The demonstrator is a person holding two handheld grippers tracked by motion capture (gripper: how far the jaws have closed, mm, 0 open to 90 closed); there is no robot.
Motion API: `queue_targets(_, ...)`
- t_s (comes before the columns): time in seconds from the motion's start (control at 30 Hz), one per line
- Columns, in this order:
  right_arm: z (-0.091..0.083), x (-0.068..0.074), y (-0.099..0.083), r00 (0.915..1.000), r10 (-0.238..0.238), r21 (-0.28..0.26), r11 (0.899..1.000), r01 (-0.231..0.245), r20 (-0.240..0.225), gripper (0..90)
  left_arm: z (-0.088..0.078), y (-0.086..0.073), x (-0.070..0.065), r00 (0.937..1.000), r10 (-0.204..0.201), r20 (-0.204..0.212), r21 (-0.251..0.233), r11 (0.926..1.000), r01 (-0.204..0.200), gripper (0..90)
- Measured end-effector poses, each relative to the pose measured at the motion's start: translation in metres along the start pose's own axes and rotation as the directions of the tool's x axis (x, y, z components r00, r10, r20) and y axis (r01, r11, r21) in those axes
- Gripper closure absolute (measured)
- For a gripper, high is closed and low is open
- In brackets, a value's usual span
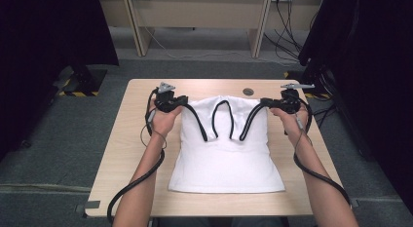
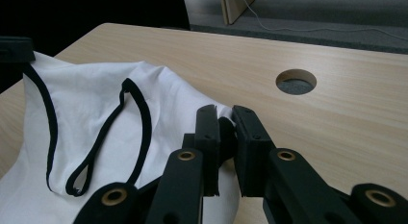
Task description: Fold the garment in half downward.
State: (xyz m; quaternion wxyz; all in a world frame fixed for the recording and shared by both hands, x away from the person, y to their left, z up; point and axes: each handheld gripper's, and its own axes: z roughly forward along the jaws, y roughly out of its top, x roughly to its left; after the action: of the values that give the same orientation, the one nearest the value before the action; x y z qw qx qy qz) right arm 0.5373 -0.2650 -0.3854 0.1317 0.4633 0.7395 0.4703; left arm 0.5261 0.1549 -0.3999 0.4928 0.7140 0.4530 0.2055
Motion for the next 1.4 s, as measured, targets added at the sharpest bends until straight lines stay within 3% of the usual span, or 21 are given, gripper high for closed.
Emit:
queue_targets(0.4,0.000,-0.002,-0.010,0.9997,-0.020,-0.006,1.000,0.020,-0.014,81.9,-0.005,-0.008,0.002,0.9999,0.003,0.013,-0.001,1.0000,-0.003,82.2)
queue_targets(1.23,-0.002,0.002,0.003,0.9996,-0.022,-0.041,0.999,0.021,-0.016,81.9,-0.004,0.006,0.006,1.0000,-0.001,-0.009,-0.029,0.9996,0.001,82.4)
queue_targets(1.4,-0.002,0.002,0.000,0.9992,-0.035,-0.042,0.999,0.034,-0.020,81.9,-0.006,0.000,0.000,0.9996,0.026,0.007,-0.028,0.9993,-0.026,82.4)
